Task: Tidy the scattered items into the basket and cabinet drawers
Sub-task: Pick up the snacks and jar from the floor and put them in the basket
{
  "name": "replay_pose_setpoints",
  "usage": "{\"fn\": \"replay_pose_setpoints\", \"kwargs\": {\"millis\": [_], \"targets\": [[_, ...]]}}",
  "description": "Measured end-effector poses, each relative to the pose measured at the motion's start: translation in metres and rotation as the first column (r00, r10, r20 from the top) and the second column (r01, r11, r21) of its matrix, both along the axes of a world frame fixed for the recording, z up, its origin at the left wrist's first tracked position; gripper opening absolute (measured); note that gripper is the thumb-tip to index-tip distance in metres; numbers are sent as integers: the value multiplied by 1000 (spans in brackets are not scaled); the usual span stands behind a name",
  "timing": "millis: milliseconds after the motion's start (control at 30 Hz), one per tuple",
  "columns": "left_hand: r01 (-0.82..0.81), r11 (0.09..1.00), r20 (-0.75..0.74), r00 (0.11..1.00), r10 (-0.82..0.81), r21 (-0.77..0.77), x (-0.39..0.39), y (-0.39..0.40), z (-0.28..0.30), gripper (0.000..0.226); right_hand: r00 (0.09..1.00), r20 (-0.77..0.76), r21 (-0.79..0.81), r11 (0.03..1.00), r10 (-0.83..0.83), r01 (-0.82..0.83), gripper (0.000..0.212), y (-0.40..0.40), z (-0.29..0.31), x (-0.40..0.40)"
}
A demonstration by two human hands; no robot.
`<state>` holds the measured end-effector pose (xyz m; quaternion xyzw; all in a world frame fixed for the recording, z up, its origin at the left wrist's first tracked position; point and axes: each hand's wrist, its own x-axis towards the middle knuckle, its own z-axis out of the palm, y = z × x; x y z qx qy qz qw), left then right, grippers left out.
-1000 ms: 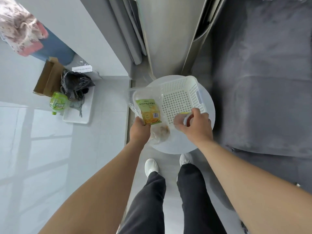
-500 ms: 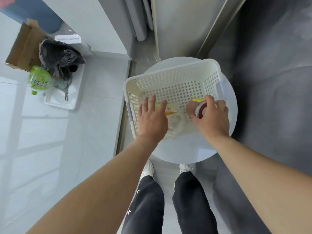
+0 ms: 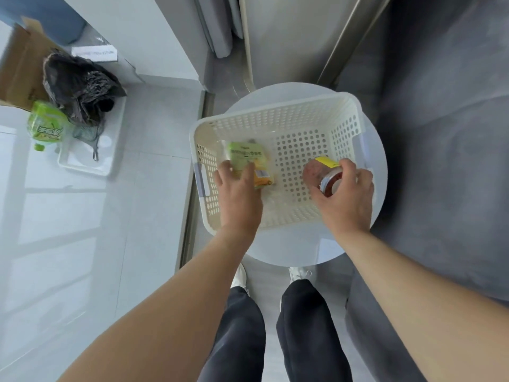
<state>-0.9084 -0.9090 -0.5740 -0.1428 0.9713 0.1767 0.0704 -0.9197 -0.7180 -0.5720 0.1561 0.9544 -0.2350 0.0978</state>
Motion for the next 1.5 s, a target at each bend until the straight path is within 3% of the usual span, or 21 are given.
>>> {"fn": "replay_pose_setpoints", "kwargs": {"millis": [33,100,167,333,400,533,633,700,933,1000,1067,1133,1167,1233,1300,1500], "targets": [[-8,998,-5,1000,8,-64,7,-6,-6,62,1000,0,15,1000,25,-25,69,-1,-1,1],[31,990,201,980,-3,-135,17,-17,-18,80,997,-3,50,996,77,-77,70,-2,-4,4],[77,994,413,910,-40,-72,18,-25,-31,83,996,-1,66,994,90,-89,72,-5,-7,7],[199,978,608,769,-197,65,-5,-42,-57,82,996,-33,120,989,87,-83,70,-10,-15,19],[189,981,586,789,-184,52,-9,-38,-52,87,997,-49,116,992,58,-52,70,-14,-14,26],[125,991,303,947,-104,-50,-8,1,-21,96,998,-6,90,994,-60,61,72,-20,-14,42],[226,971,428,872,-237,79,-3,13,-29,87,991,8,97,986,-135,134,74,-13,-17,57],[359,933,506,800,-321,25,-1,5,-46,93,986,10,79,983,-164,163,76,-7,-18,63],[383,922,467,827,-313,-61,-8,-2,-51,93,988,-28,55,987,-151,152,80,-4,-18,64],[343,935,372,883,-288,-90,-5,2,-38,84,988,-16,72,986,-153,153,83,-4,-19,64],[258,960,124,962,-244,-109,4,5,-19,69,991,-6,98,986,-132,132,82,-1,-19,64],[122,987,-91,987,-131,-102,15,5,-2,63,995,-2,109,989,-101,101,80,1,-17,64],[42,995,-82,995,-50,-91,19,4,4,70,997,-5,112,991,-72,72,79,2,-14,63],[-70,994,117,990,79,-80,21,-1,10,91,999,-26,133,991,20,-17,79,6,-9,54],[-64,995,280,957,82,-74,15,-4,10,103,992,-58,153,983,112,-102,82,13,-5,37],[83,983,291,956,-32,-163,-2,-15,-9,105,914,-58,287,884,401,-369,84,32,-10,-30]]}}
